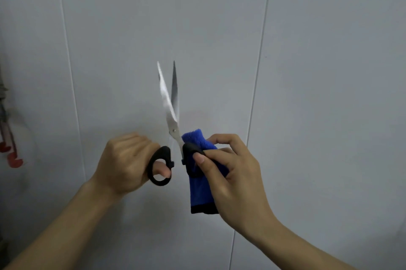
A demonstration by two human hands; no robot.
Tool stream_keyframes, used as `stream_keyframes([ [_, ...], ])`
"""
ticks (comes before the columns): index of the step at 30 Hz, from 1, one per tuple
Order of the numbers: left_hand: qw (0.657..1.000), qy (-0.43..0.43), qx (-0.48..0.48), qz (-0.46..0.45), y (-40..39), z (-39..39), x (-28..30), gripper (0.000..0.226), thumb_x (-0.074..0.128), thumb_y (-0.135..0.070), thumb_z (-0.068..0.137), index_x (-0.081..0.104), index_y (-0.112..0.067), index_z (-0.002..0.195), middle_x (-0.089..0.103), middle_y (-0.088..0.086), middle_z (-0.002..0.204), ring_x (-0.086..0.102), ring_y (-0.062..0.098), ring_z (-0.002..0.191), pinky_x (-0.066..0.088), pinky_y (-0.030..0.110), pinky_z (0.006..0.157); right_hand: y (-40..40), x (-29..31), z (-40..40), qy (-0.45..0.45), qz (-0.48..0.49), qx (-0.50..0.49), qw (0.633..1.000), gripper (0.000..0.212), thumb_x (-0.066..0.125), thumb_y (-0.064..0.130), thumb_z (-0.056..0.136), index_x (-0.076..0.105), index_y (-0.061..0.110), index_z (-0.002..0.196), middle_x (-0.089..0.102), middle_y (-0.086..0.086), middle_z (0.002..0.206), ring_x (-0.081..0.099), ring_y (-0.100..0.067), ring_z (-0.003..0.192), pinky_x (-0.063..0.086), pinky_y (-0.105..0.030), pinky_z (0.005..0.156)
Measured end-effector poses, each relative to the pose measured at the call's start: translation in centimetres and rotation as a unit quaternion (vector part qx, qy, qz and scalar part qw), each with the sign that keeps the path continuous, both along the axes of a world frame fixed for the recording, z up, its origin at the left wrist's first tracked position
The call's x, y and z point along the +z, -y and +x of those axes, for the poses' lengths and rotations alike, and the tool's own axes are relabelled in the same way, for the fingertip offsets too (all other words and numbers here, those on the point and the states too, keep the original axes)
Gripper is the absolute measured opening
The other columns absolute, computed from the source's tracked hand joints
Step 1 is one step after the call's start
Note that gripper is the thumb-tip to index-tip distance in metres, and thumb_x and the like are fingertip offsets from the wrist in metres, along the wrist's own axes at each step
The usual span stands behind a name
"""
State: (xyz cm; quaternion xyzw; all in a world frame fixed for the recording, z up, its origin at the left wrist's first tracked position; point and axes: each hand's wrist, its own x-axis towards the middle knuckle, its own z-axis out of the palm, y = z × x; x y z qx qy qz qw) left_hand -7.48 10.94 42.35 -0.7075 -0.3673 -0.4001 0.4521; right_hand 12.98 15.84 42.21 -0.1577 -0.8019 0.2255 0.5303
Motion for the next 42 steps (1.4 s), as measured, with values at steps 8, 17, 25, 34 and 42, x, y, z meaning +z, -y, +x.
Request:
stream_keyframes([
  [8,0.992,0.114,0.042,-0.02,0.6,-2.0,-0.3,0.029,0.032,-0.031,0.102,0.048,-0.009,0.09,0.059,0.014,0.055,0.051,0.026,0.047,0.042,0.037,0.047,-0.4,0.6,0.7,-0.007,-0.039,-0.008,0.999,0.021,0.064,0.011,0.092,0.076,0.012,0.076,0.052,0.019,0.103,0.057,0.006,0.082,0.04,-0.004,0.065],
  [17,0.836,0.514,-0.153,-0.117,1.7,5.3,-0.8,0.013,0.06,-0.033,0.092,0.07,-0.025,0.092,0.074,-0.008,0.081,0.071,0.011,0.067,0.056,0.022,0.063,-2.9,0.4,-1.4,-0.025,0.023,-0.125,0.992,0.015,0.063,0.007,0.092,0.076,0.006,0.084,0.048,0.008,0.106,0.056,-0.002,0.073,0.037,0.0,0.07],
  [25,0.794,0.58,-0.123,-0.137,0.7,7.0,-1.5,0.022,0.057,-0.016,0.092,0.069,-0.016,0.11,0.076,-0.003,0.08,0.074,0.012,0.065,0.058,0.021,0.059,-2.6,-0.3,-2.7,-0.019,0.001,-0.123,0.992,0.019,0.061,0.007,0.094,0.074,0.003,0.081,0.046,0.007,0.107,0.053,-0.002,0.073,0.037,-0.002,0.067],
  [34,0.696,0.651,-0.24,-0.182,0.2,8.2,-1.3,0.02,0.054,-0.016,0.094,0.07,-0.015,0.106,0.078,0.003,0.084,0.075,0.023,0.072,0.059,0.025,0.064,-2.4,-0.5,-3.2,-0.006,-0.049,-0.107,0.993,0.022,0.058,0.013,0.096,0.076,0.006,0.084,0.045,0.01,0.107,0.054,-0.001,0.076,0.041,-0.009,0.067],
  [42,0.673,0.666,-0.266,-0.178,-0.1,8.9,-1.4,0.012,0.064,-0.008,0.085,0.073,-0.004,0.092,0.076,0.013,0.086,0.074,0.022,0.08,0.059,0.025,0.071,-1.7,0.1,-3.2,0.014,-0.109,-0.056,0.992,0.025,0.055,0.014,0.098,0.074,0.009,0.081,0.042,0.023,0.099,0.052,-0.004,0.101,0.037,0.0,0.074],
])
